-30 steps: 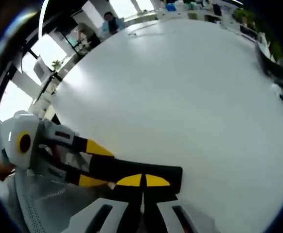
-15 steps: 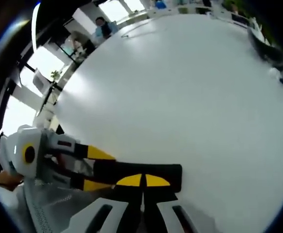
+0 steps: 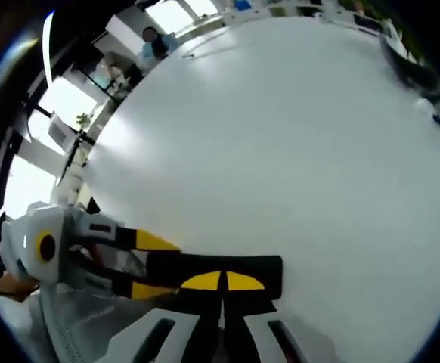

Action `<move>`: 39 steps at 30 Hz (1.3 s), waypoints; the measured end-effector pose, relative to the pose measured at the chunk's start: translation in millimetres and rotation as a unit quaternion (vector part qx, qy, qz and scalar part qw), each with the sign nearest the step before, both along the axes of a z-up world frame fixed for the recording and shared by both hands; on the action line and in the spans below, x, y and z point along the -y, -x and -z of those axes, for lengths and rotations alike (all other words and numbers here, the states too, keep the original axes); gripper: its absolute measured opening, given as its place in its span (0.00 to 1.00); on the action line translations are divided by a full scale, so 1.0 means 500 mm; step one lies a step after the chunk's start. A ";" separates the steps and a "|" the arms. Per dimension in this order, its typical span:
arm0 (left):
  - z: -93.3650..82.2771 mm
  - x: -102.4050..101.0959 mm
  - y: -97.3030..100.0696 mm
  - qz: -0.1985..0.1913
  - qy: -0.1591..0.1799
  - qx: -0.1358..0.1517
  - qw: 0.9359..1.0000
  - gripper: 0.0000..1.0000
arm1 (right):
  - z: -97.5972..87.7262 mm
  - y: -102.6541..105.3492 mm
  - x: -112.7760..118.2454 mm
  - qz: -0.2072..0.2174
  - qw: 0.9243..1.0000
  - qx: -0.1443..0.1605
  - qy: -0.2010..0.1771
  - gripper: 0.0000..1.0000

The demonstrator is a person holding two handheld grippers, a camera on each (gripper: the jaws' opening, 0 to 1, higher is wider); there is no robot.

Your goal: Press the specified remote control buttons in sequence, fully releasing each button before pressing the next.

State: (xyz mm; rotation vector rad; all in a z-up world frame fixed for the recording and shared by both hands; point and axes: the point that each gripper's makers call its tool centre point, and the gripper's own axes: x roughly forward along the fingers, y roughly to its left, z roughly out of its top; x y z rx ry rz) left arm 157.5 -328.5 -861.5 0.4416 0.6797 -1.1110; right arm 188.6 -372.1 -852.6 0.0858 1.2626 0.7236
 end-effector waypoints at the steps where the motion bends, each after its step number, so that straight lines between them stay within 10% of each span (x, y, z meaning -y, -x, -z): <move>1: 0.000 0.000 0.000 0.000 0.000 0.000 1.000 0.25 | 0.000 -0.001 0.001 -0.001 1.000 0.003 0.002 0.00; 12: -0.003 0.008 0.007 0.021 -0.008 0.015 1.000 0.24 | -0.014 -0.010 0.003 0.041 0.998 -0.015 -0.038 0.00; 39: -0.001 0.016 0.016 0.024 -0.003 -0.003 1.000 0.24 | 0.002 0.020 -0.032 -0.004 0.999 -0.030 -0.038 0.00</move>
